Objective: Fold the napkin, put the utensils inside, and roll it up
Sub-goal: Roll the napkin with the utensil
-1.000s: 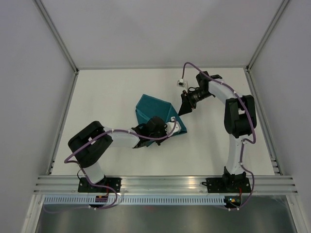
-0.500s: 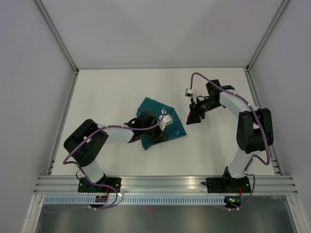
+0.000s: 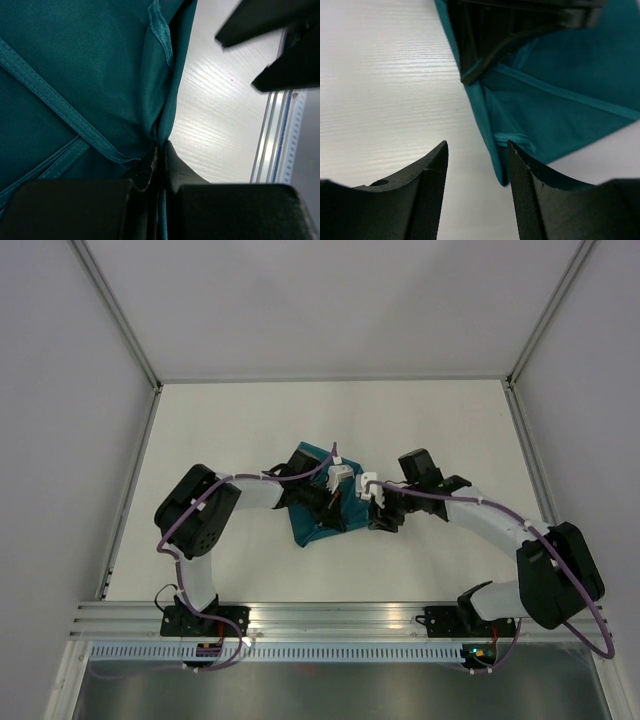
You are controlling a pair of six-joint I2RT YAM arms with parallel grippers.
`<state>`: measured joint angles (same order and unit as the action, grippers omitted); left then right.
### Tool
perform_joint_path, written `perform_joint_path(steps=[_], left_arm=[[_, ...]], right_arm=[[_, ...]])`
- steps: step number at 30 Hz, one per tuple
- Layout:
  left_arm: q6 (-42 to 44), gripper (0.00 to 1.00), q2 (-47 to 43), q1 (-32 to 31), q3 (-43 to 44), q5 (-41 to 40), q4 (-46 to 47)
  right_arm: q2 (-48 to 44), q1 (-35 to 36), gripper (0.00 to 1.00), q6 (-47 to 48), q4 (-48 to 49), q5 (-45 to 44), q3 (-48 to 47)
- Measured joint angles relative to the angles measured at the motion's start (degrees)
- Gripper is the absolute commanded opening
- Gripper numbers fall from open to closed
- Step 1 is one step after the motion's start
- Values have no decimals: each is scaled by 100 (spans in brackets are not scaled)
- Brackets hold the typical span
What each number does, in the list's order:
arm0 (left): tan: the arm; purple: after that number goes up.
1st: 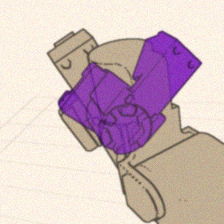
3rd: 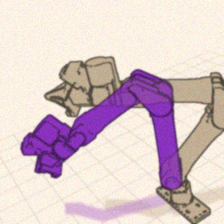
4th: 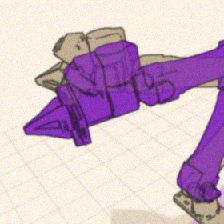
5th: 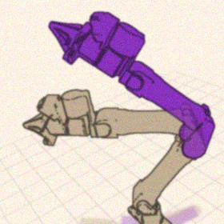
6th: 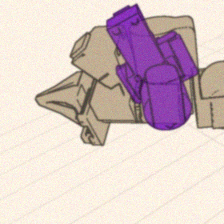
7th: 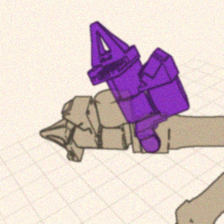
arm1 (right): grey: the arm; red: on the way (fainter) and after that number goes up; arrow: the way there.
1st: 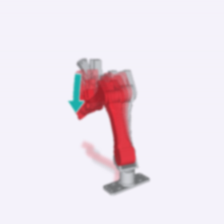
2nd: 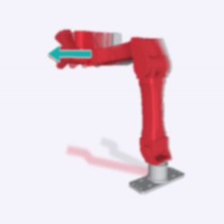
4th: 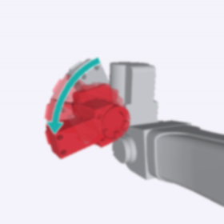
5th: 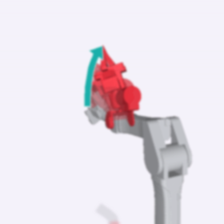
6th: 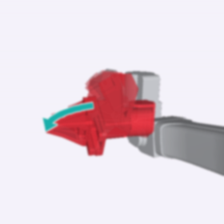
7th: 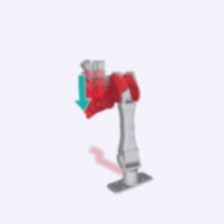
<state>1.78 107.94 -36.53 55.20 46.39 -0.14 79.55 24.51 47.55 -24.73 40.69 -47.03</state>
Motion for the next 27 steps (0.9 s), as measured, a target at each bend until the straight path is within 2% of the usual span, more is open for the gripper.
perform_joint_path(steps=[3,14,20,27], left_arm=[[-101,2,162,101,83,302,-87],[-304,2,409,236,155,815,-122],[-334,2,411,245,155,820,-125],[-337,2,411,256,155,831,-125]], right_arm=[[-190,654,59,-15,708,-507,570],[-37,1705,61,258,2210,-1731,1067],[295,2129,61,472,2446,-2079,1231],[562,2269,54,542,2643,-2358,1189]])
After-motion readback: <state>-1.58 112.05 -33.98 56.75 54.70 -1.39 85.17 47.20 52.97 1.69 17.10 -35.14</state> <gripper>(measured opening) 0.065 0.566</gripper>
